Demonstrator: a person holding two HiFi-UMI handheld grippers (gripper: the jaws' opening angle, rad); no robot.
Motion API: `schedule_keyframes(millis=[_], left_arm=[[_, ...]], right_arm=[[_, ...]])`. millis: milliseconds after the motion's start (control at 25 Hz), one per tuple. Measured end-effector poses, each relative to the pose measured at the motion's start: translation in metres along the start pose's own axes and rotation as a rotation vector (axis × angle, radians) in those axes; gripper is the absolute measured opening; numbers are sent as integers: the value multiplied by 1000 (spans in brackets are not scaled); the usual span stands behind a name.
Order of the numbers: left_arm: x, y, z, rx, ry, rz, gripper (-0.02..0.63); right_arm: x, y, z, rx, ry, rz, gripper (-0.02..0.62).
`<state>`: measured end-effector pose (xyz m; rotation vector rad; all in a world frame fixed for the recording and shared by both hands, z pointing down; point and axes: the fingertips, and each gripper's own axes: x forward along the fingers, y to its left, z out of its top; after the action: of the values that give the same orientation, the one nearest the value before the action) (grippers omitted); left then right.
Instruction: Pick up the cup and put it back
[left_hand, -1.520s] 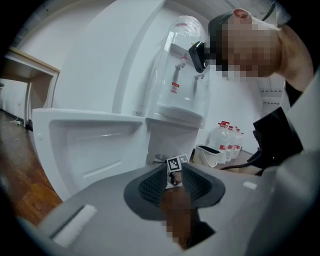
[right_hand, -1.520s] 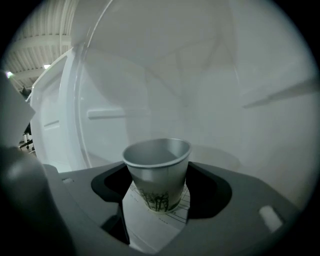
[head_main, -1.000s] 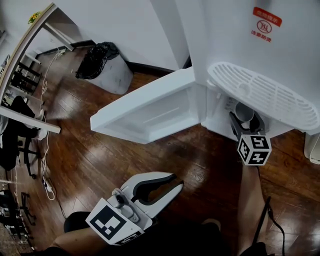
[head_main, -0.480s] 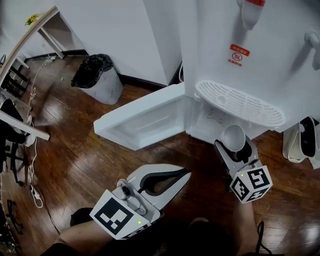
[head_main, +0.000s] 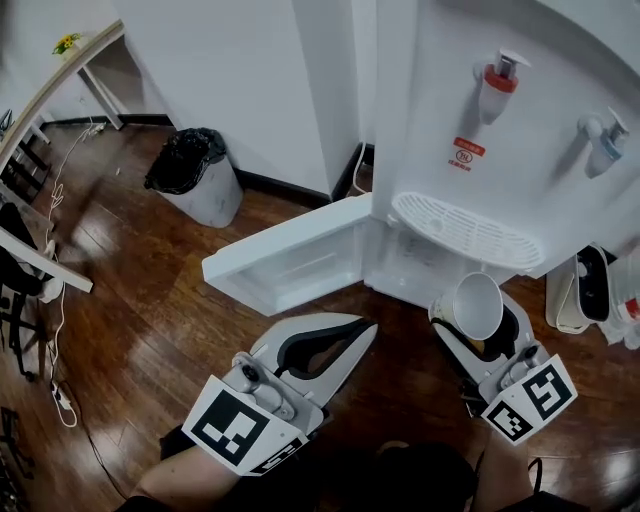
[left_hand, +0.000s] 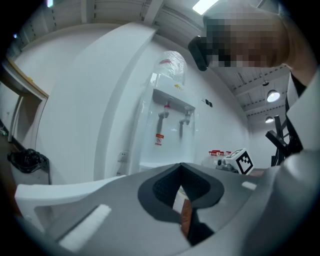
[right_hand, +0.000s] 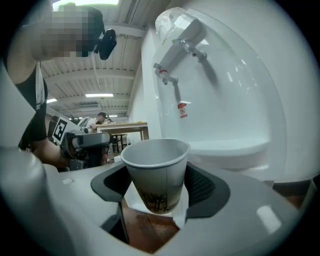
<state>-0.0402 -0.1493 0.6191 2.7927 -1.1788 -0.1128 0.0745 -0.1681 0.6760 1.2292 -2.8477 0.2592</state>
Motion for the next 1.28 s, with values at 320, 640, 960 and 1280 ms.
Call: schedule_keyframes(millis=[320,640,960,1280], left_arm=[[1,8,19,43,-13,-3,1],[3,15,25,19,-1,16,1],[8,34,58,4,-23,21,1],[-8,43,185,41,69,29,1]], right_arm=[[-2,15,26,-68,31,16,325],[-4,20,46,-94,30,23,325],[4,20,89,-96,28,2,325],[-12,44,228,-27,118,16,325]])
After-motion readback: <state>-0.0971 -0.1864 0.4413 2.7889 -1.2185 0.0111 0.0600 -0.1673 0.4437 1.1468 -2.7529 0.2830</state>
